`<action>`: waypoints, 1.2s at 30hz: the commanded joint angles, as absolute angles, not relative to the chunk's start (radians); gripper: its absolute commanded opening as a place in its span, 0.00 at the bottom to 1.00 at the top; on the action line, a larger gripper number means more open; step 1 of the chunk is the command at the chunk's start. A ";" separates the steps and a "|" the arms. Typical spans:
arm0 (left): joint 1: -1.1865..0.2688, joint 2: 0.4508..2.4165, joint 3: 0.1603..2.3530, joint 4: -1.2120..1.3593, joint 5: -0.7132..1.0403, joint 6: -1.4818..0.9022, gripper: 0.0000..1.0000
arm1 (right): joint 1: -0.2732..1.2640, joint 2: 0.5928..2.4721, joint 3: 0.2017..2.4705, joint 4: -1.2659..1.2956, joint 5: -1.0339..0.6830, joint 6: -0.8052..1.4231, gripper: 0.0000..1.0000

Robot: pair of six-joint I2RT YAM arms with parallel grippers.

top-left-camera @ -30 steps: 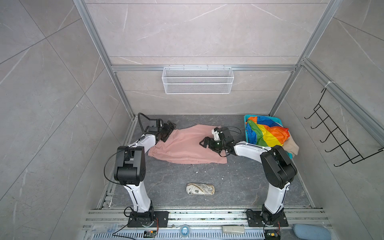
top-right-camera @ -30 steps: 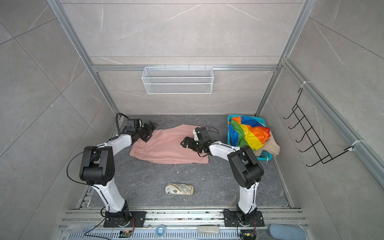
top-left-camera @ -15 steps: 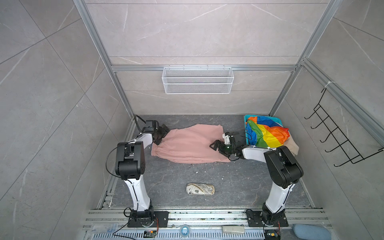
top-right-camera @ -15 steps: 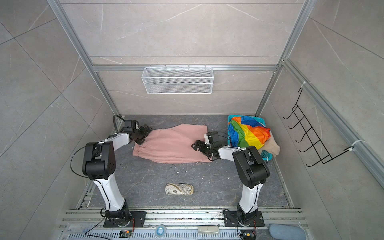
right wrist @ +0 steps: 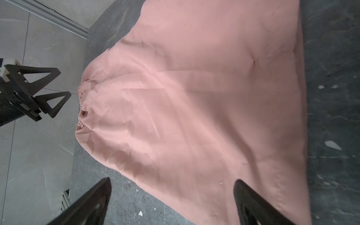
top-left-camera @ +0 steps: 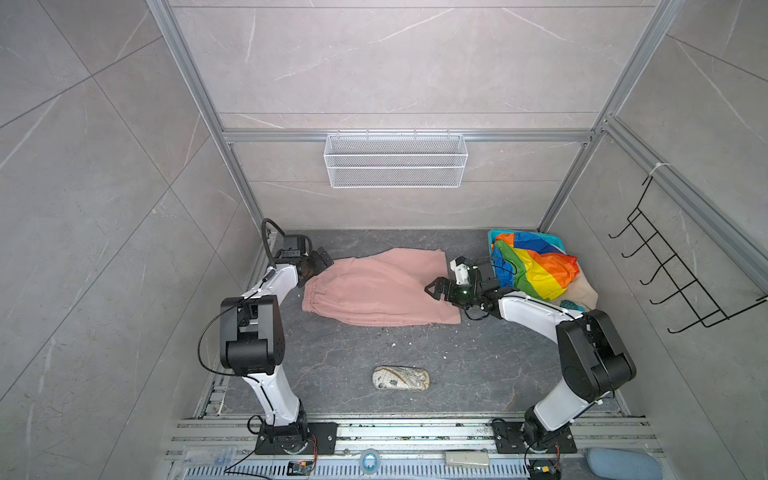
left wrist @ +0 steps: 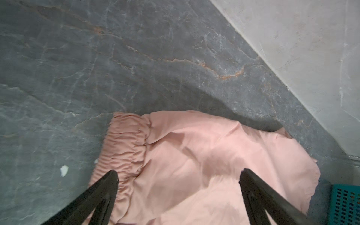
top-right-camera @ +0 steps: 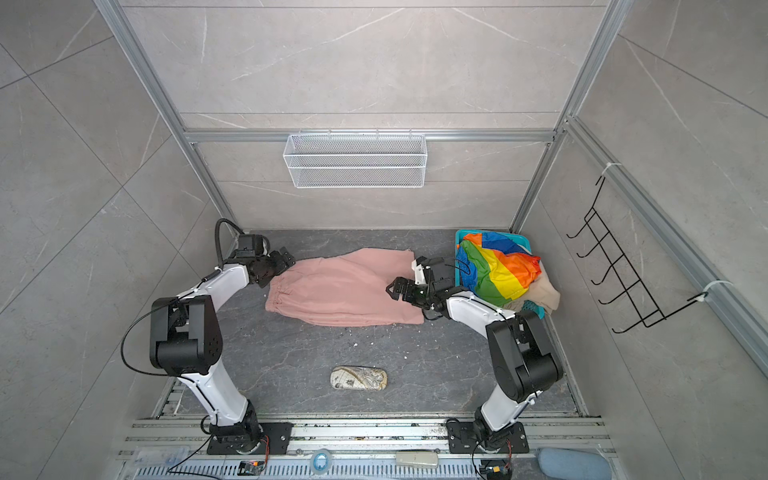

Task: Fold and stack the shorts

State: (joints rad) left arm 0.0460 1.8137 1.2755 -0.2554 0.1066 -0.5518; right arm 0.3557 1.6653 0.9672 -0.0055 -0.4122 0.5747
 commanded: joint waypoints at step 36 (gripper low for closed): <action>0.040 2.018 1.399 -0.664 0.024 -0.297 0.15 | 0.377 1.761 0.960 -0.021 -0.397 0.569 0.99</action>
State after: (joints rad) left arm 0.0471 1.9900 1.3735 -0.5808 0.0841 -0.3378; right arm 0.3721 1.7451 0.9577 -0.0090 -0.4080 0.5682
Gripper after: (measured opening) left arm 0.182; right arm 0.992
